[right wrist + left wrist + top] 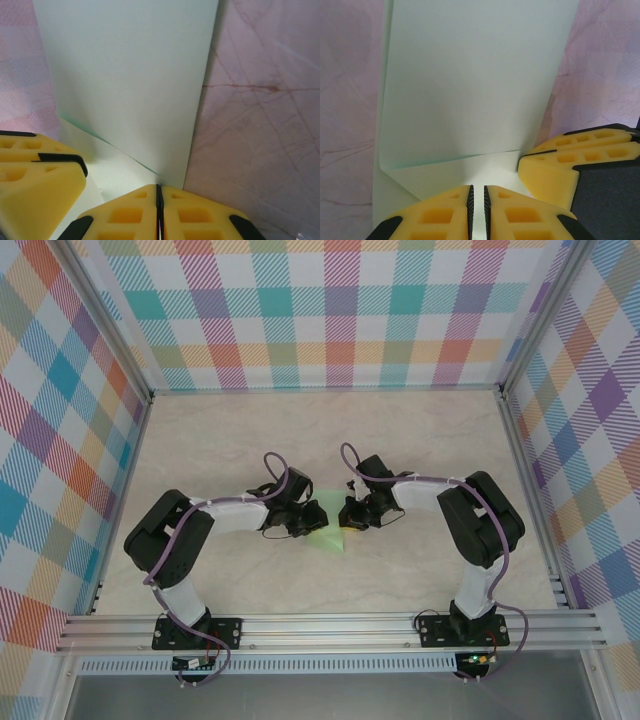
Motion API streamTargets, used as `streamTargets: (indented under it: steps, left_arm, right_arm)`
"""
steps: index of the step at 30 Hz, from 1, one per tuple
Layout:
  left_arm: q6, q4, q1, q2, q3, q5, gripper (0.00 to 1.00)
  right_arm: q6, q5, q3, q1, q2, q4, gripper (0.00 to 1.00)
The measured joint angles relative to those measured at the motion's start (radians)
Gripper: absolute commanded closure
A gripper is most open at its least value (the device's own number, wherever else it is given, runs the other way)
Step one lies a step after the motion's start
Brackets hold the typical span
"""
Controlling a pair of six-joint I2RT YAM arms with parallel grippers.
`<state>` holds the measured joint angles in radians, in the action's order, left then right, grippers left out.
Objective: Fold a paper plane with a square sheet of paper (pick it up from the middle)
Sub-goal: Fold the triangle a second time at the center of the table.
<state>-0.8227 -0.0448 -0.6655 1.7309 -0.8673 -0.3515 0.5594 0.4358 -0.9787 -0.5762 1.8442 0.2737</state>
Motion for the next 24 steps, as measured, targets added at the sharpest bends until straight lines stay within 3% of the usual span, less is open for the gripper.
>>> streamTargets:
  steps: [15, 24]
  left_arm:
    - [0.000, -0.001, 0.000, 0.021, 0.006, 0.024, 0.87]
    - [0.000, -0.004, -0.002, 0.023, 0.006, 0.030, 0.87]
  right_arm:
    - [0.000, -0.006, -0.002, 0.000, -0.017, 0.008, 0.87]
    - [0.021, 0.011, 0.065, -0.048, -0.196, -0.003, 0.85]
